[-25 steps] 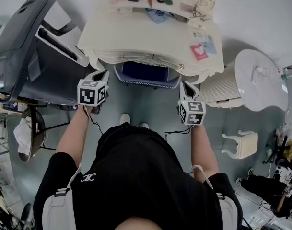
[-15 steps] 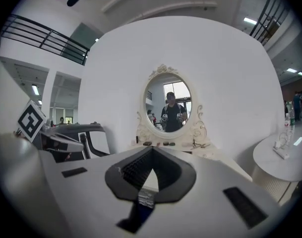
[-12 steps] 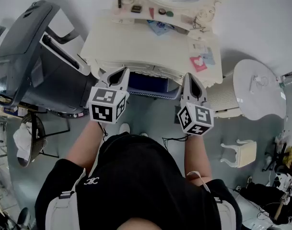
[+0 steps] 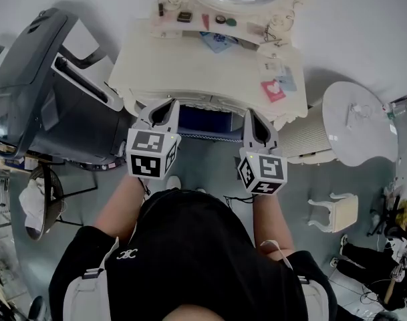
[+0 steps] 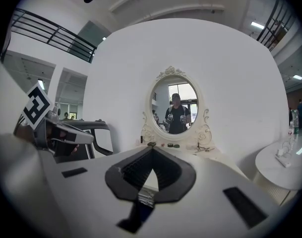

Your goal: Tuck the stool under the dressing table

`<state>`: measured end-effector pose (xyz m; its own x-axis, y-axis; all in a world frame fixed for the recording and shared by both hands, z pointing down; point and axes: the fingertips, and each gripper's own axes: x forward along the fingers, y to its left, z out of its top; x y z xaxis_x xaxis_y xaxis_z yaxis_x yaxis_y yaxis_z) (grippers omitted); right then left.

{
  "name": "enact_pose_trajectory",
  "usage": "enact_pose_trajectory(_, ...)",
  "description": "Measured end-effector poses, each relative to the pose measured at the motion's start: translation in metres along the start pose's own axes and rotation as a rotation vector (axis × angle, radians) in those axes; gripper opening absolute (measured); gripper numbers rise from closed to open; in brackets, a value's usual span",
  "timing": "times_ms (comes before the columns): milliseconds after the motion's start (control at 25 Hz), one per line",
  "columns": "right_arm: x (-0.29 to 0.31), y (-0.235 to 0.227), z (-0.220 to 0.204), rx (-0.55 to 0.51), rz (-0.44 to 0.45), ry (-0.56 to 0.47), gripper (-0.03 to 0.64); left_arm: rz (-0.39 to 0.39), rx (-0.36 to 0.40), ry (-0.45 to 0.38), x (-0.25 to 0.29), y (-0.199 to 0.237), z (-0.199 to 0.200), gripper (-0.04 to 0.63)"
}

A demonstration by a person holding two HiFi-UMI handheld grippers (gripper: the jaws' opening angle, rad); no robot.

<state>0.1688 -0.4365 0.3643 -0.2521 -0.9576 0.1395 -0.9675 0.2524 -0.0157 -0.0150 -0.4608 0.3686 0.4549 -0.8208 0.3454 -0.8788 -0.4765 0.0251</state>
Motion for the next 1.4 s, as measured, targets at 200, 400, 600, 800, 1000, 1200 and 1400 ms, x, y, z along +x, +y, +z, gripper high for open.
enact_pose_trajectory(200, 0.000, 0.004, -0.004, 0.013, 0.006, 0.009, 0.008, 0.005, 0.000, 0.010, 0.000, 0.005, -0.004, 0.006)
enact_pose_trajectory(400, 0.001, 0.007, -0.010, 0.014, 0.005, 0.021, 0.008, 0.008, 0.021, 0.022, 0.000, 0.007, -0.010, 0.006)
enact_pose_trajectory(600, 0.004, 0.005, -0.014, 0.013, -0.001, 0.034, 0.008, 0.010, 0.033, 0.028, 0.002, 0.008, -0.014, 0.006)
enact_pose_trajectory(800, 0.006, 0.006, -0.014, 0.007, -0.007, 0.039, 0.008, -0.005, 0.023, 0.033, 0.003, 0.009, -0.014, 0.006)
enact_pose_trajectory(1000, 0.007, 0.005, -0.016, 0.000, -0.015, 0.049, 0.008, -0.066, -0.081, 0.044, 0.006, 0.007, -0.015, 0.006)
enact_pose_trajectory(1200, 0.007, 0.004, -0.019, 0.005, -0.026, 0.049, 0.008, -0.052, -0.078, 0.051, 0.007, 0.013, -0.018, 0.006)
enact_pose_trajectory(1400, 0.007, 0.004, -0.020, 0.006, -0.037, 0.057, 0.008, -0.037, -0.047, 0.058, 0.006, 0.017, -0.021, 0.006)
